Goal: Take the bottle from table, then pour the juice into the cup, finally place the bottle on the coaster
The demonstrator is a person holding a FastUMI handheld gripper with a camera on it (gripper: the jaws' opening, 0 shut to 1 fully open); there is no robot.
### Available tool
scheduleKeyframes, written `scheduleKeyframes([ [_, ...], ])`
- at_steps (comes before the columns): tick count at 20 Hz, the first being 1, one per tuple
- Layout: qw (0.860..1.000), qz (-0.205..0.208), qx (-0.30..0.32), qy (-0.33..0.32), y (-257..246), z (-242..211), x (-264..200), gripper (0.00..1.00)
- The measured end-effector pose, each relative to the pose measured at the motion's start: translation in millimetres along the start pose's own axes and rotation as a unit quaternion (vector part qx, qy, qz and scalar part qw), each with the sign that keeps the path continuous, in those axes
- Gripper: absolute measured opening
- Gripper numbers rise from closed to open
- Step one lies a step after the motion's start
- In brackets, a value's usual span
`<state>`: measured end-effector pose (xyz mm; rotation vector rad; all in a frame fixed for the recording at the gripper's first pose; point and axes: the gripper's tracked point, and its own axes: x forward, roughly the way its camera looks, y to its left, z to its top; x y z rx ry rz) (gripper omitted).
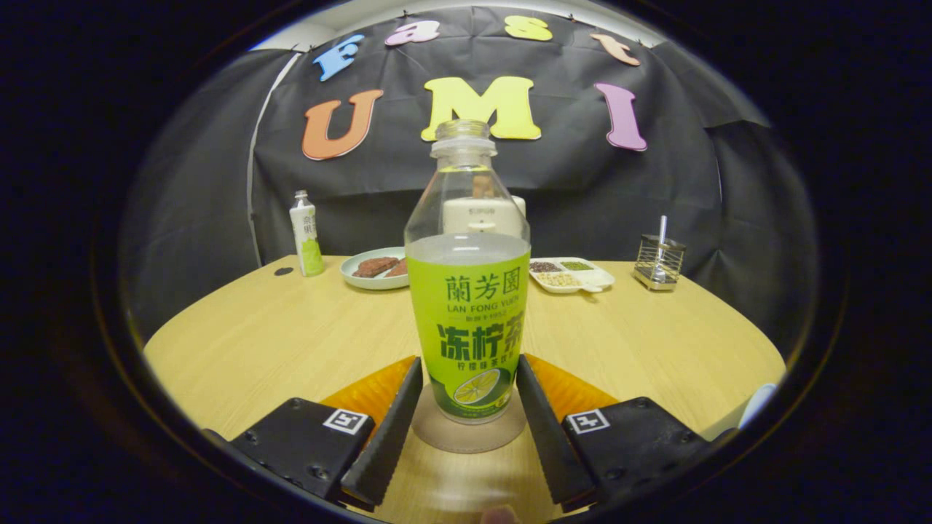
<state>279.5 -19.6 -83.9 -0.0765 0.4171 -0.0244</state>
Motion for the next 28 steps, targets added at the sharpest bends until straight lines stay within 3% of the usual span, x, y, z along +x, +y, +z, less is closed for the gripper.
scheduleKeyframes([
  [9, 1.000, -0.013, 0.014, 0.003, -3.5, -11.1, -22.2, 0.95],
  [20, 0.991, -0.038, 0.007, -0.125, 1.8, 26.3, -158.6, 1.00],
  [28, 0.986, -0.037, 0.012, -0.160, -0.2, 6.8, -220.6, 0.99],
])
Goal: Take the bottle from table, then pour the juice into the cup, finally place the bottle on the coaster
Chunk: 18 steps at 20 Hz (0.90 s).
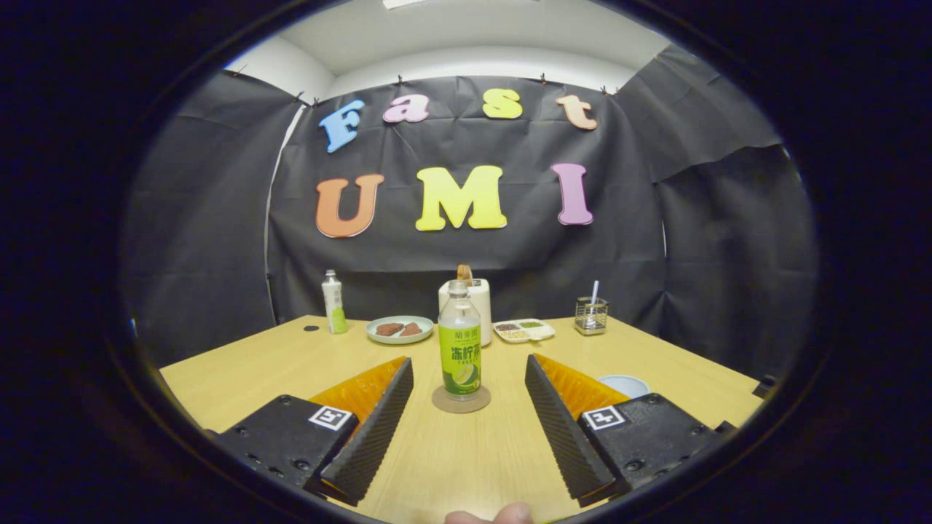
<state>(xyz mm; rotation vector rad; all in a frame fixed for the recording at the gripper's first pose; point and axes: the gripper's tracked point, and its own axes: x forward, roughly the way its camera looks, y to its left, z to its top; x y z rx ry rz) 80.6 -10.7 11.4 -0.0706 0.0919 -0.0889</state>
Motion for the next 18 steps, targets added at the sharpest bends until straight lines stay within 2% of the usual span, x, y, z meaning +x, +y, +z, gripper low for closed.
scheduleKeyframes([
  [5, 1.000, 0.011, -0.006, -0.005, 2.1, -7.9, -19.1, 1.00],
  [18, 1.000, 0.021, 0.013, -0.001, 3.8, -18.0, -20.1, 1.00],
])
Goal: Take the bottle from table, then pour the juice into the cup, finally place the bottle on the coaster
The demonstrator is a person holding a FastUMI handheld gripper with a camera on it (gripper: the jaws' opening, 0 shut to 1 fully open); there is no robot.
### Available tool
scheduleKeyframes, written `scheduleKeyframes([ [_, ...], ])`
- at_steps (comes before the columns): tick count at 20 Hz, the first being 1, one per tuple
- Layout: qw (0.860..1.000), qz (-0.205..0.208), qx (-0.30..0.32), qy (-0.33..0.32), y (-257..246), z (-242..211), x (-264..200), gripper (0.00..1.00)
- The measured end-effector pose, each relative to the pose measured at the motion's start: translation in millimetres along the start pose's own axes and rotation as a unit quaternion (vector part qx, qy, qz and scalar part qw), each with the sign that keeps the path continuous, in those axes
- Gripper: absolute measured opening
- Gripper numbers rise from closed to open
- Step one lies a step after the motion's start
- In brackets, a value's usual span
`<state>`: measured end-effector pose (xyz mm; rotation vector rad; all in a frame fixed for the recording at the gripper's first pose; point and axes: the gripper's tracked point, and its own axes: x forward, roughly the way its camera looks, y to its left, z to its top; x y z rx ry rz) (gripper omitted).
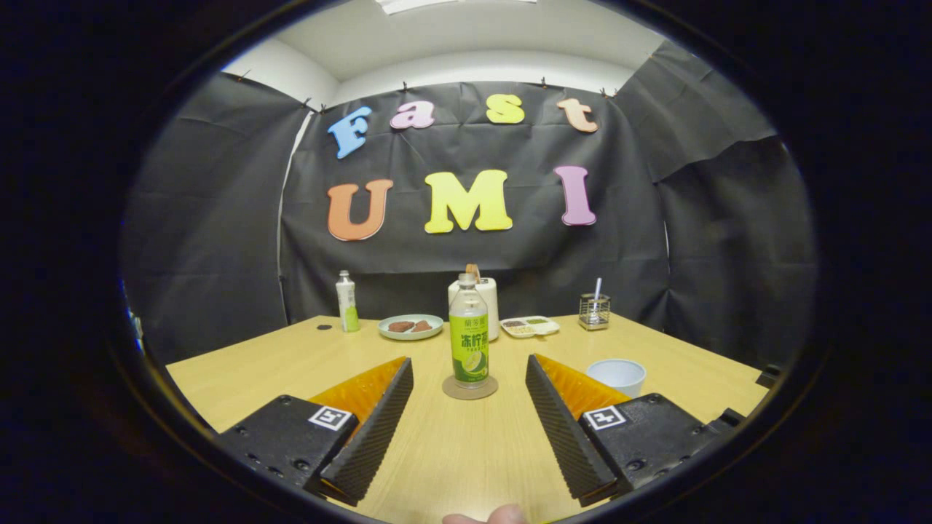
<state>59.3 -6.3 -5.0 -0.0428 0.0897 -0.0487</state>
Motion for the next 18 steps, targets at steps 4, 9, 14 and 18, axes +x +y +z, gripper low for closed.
scheduleKeyframes([
  [4, 1.000, -0.003, 0.005, 0.001, -1.5, -0.9, 0.2, 1.00],
  [9, 1.000, -0.014, 0.009, 0.000, -7.3, -1.7, 1.1, 1.00],
  [14, 1.000, -0.018, 0.009, -0.002, -7.5, -1.2, 1.0, 1.00],
  [18, 1.000, -0.015, 0.007, -0.006, -6.1, -0.8, 0.4, 1.00],
])
